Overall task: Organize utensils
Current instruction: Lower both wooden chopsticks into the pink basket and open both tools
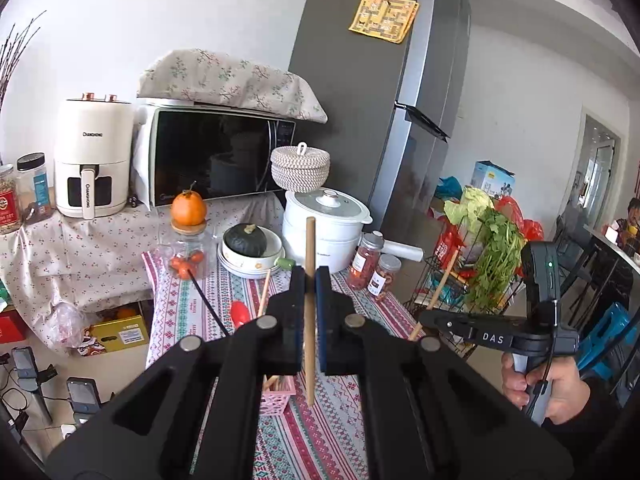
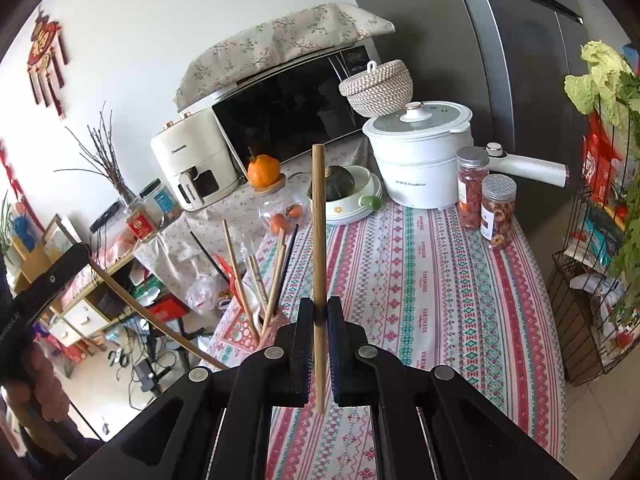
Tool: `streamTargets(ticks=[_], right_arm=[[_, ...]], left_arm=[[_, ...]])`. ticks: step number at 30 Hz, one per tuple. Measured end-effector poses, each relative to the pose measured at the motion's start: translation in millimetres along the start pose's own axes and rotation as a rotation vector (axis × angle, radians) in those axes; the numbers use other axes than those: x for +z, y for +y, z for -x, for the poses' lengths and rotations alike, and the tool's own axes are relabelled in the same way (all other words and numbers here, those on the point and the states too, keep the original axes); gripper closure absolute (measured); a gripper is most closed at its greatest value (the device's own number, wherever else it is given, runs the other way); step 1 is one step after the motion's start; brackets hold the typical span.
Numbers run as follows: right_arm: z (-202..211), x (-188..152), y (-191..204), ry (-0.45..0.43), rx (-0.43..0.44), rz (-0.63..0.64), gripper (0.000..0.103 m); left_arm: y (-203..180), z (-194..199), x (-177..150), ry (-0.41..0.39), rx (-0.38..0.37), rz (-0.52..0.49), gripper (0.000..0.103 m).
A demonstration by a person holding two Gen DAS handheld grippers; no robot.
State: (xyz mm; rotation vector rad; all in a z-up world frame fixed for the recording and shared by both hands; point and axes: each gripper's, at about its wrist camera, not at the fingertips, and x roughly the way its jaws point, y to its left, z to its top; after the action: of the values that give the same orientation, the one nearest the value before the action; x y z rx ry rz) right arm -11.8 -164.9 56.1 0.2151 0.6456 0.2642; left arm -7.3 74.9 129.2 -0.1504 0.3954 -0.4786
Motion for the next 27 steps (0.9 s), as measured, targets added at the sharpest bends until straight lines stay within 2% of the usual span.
streamTargets(ticks=[5, 8, 16, 20, 27], right_arm=[[-7, 7, 21, -0.032, 0.042, 0.019, 0.096], [-12, 11, 30, -0.046, 0.063, 0.022, 0.096], [-16, 20, 52, -0.12, 0.117, 0.033, 0.096], [-29, 22, 55, -0.142, 0.115, 0.03, 0.096], [-65, 17, 56, -0.097, 0.114, 0.032, 0.096]], left_arm=[[12, 4, 8, -0.079, 0.067, 0.005, 0.097], [15, -5, 6, -0.084, 0.107, -0.018, 0.097], [24, -50, -14, 0.009, 0.155, -0.062, 0.097], [35, -72, -23, 0.072, 0.172, -0.061, 0.097], [51, -97, -32, 0.157, 0.16, 0.003, 0.097]])
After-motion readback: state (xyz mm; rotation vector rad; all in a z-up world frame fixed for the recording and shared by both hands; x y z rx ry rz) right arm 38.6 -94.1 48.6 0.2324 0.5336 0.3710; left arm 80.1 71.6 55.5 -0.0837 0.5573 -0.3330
